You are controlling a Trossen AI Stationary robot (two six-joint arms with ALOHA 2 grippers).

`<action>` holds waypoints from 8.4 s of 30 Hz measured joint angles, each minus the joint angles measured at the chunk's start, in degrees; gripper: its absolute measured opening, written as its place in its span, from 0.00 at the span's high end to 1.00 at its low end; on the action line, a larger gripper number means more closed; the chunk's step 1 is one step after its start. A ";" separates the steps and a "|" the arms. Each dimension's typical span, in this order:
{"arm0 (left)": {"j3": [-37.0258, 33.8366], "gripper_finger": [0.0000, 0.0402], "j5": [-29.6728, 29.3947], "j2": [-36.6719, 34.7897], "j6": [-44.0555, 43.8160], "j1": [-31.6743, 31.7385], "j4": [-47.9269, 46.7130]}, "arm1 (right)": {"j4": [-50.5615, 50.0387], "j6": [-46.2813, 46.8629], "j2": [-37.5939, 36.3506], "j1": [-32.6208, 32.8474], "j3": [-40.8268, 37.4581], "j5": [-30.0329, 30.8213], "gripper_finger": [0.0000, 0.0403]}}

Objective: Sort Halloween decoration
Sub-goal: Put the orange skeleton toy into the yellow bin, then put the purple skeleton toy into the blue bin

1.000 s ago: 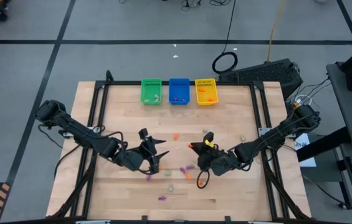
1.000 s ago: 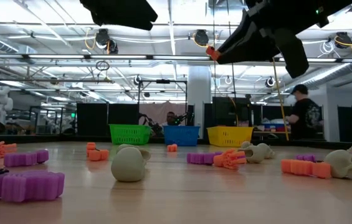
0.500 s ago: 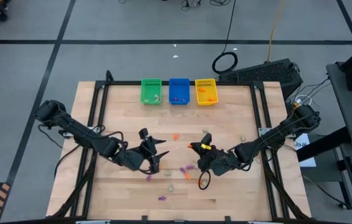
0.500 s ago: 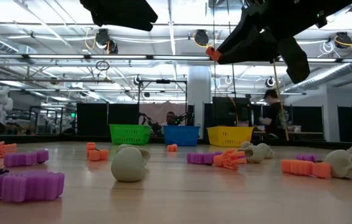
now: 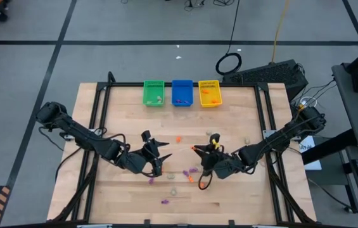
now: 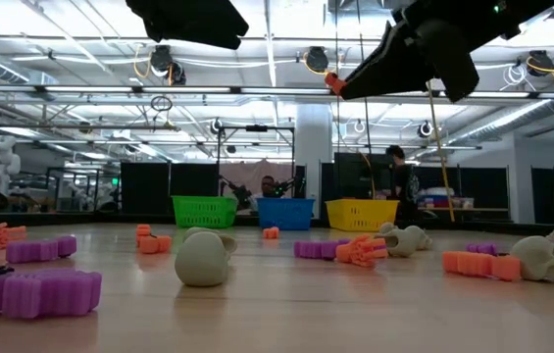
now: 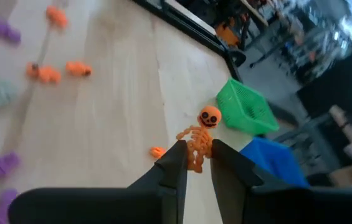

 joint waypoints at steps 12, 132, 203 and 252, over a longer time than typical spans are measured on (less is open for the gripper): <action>0.00 0.48 0.02 0.00 0.00 0.00 -0.02 | 0.00 27.01 0.00 0.00 0.00 -0.02 0.87; 0.00 0.48 1.49 0.02 -0.06 -0.13 -1.15 | -26.25 17.23 -13.06 -54.97 0.02 -41.85 0.57; 0.00 0.48 14.34 20.71 -51.44 -15.33 -21.02 | 28.35 25.79 -13.29 -1.38 -27.39 -20.48 0.58; 1.99 0.87 20.10 20.90 -43.10 -14.25 -21.59 | 28.28 25.77 -13.29 -1.40 -27.39 -20.48 0.58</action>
